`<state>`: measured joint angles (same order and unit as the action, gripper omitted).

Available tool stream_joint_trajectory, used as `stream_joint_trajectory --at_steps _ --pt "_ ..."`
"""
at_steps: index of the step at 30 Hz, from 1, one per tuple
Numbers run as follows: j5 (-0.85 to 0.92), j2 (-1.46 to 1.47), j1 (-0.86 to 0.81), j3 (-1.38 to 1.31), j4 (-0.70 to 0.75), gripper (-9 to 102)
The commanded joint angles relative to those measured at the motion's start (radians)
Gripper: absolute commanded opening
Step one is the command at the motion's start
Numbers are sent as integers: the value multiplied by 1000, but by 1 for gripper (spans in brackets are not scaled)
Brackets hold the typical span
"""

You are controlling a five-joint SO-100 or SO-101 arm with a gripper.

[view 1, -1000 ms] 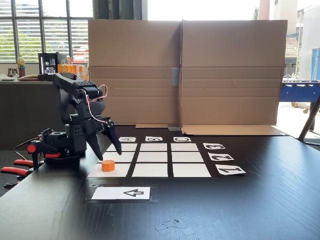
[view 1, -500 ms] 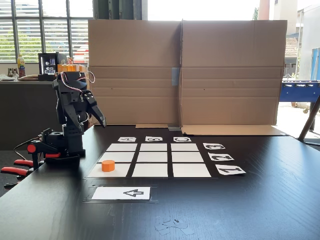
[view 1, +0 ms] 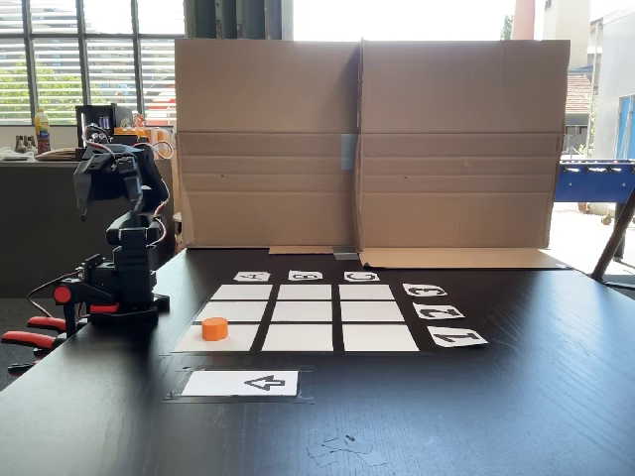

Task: Pick up the round, orange token and place it in the grid on square A1.

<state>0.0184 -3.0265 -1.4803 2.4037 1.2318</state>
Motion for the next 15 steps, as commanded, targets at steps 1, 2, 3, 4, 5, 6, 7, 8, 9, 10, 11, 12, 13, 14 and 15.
stream_joint_trajectory --at_steps 1,2,3,4,5,6,7,8,9,10,11,12,13,14,15 --pt "-6 -91 -49 41 60 22" --pt "-6 -118 -61 60 74 22" --pt "-6 -144 -74 81 84 22" --pt "-6 -166 -83 100 94 22" --pt "-6 -187 -94 120 100 22" --pt "-6 -210 -103 143 104 22" --pt "-6 -229 -110 164 106 22" --pt "-6 -244 -120 186 107 21" --pt "-6 -261 -127 207 107 21" --pt "-6 -270 -132 230 107 20" --pt "-3 -275 -138 247 106 20" --pt "-5 -275 -143 264 95 19" --pt "-6 -276 -147 278 84 18" --pt "-5 -278 -153 291 80 18" --pt "-3 -279 -156 308 75 17"
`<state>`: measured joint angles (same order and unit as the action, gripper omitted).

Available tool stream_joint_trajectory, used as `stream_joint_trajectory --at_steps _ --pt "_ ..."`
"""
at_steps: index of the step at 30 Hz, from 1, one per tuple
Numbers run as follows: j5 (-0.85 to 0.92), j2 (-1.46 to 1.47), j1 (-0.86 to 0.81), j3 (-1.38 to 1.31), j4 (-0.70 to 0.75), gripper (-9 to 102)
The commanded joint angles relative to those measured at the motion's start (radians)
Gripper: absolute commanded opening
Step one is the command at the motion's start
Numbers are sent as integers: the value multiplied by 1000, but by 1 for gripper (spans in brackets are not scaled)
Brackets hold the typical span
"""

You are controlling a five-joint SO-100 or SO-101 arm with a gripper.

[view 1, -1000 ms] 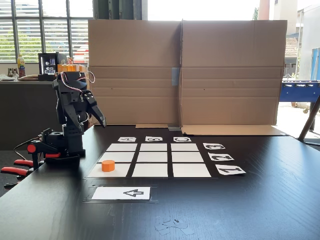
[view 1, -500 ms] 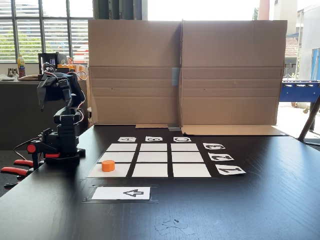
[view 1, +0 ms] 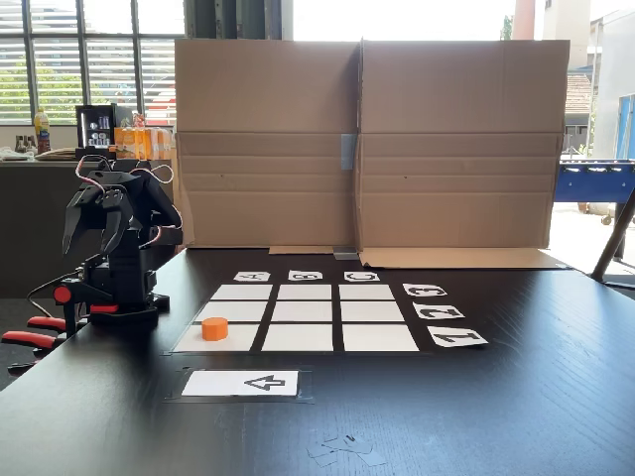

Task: Pick up the round, orange token and place it in the grid on square A1.

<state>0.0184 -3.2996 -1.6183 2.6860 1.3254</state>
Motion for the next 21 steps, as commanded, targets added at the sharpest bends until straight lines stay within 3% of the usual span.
stream_joint_trajectory --at_steps 1,21 --pt "-3 -12 -21 44 -25 16" --pt "-3 -25 -40 184 -35 12"
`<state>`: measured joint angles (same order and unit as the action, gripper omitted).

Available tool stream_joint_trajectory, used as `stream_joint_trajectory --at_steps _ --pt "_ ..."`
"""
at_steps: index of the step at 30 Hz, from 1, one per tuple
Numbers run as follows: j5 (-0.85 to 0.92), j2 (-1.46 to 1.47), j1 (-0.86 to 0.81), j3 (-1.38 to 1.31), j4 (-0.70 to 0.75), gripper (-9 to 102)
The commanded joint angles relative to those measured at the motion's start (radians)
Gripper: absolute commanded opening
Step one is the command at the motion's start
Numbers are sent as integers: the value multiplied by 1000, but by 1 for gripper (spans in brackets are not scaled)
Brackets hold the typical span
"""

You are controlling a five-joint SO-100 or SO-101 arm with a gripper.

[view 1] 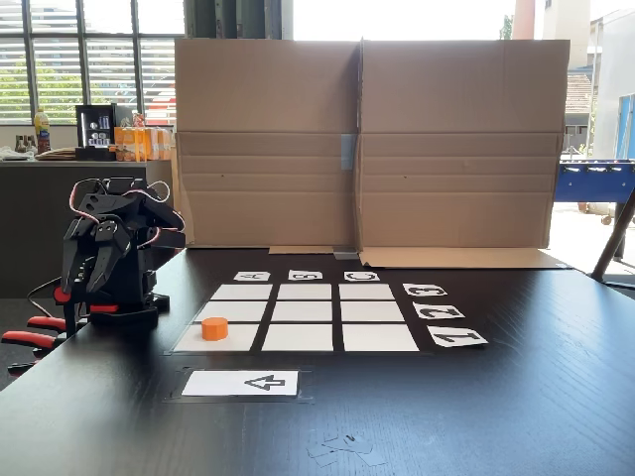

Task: Pick up the round, orange token and place it in the grid on square A1.

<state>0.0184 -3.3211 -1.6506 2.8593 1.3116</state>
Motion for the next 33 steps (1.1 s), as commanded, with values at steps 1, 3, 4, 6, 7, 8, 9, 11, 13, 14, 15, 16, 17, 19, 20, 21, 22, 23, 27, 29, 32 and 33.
stream_joint_trajectory --at_steps 1,3,4,6,7,8,9,11,13,14,15,16,17,19,20,21,22,23,27,29,32,33 --pt "-3 -3 -8 14 -23 11" --pt "-3 -3 -8 14 -25 10" --pt "-6 -3 -8 14 -25 10" --pt "-6 -3 -6 20 -31 7" --pt "-8 -3 -6 25 -37 5" --pt "-9 -3 -6 28 -40 3" --pt "-11 -3 -6 29 -43 1" --pt "-12 -3 -6 29 -43 -1" --pt "-14 -3 -6 29 -43 -1" --pt "-14 -3 -8 29 -43 -1" --pt "-14 -3 -8 29 -43 -1" --pt "-14 -3 -8 29 -43 -1" --pt "-14 -3 -8 29 -43 -1" --pt "-14 -3 -8 29 -43 -1" --pt "-14 -3 -9 29 -43 -1" --pt "-14 -3 -11 29 -43 -1" --pt "-14 -3 -12 29 -43 -1" --pt "-14 -3 -12 29 -43 -1" --pt "-14 -3 -14 29 -43 -1" --pt "-14 -3 -14 29 -43 -1" --pt "-14 -3 -14 29 -43 -1" --pt "-14 -3 -14 29 -43 -1"
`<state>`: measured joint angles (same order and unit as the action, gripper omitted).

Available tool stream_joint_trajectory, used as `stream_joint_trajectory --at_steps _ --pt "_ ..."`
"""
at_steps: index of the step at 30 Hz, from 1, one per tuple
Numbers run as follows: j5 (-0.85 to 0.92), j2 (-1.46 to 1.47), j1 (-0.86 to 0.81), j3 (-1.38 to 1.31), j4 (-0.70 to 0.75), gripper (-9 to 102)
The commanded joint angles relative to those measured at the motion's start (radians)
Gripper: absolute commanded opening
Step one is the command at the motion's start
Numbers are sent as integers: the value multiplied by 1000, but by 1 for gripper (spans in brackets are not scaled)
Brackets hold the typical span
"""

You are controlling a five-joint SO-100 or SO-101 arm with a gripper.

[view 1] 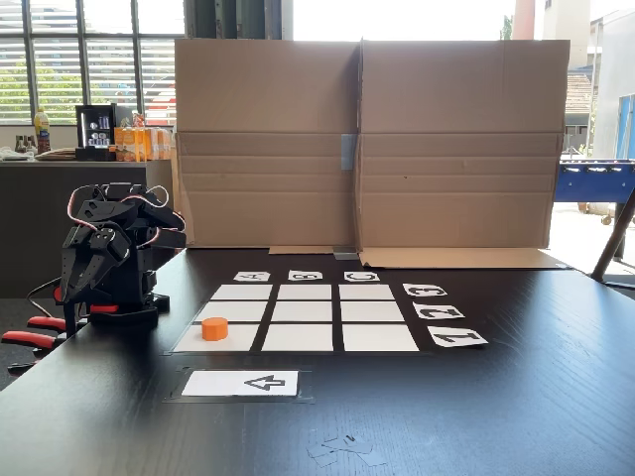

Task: Pick up the round, orange token and place it in the grid on square A1.

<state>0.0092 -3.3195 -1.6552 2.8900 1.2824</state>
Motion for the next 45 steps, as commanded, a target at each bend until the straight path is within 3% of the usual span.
stream_joint_trajectory --at_steps 1,45 --pt "-5 -5 -9 -2 -14 -1" --pt "3 -6 40 3 -17 -1"
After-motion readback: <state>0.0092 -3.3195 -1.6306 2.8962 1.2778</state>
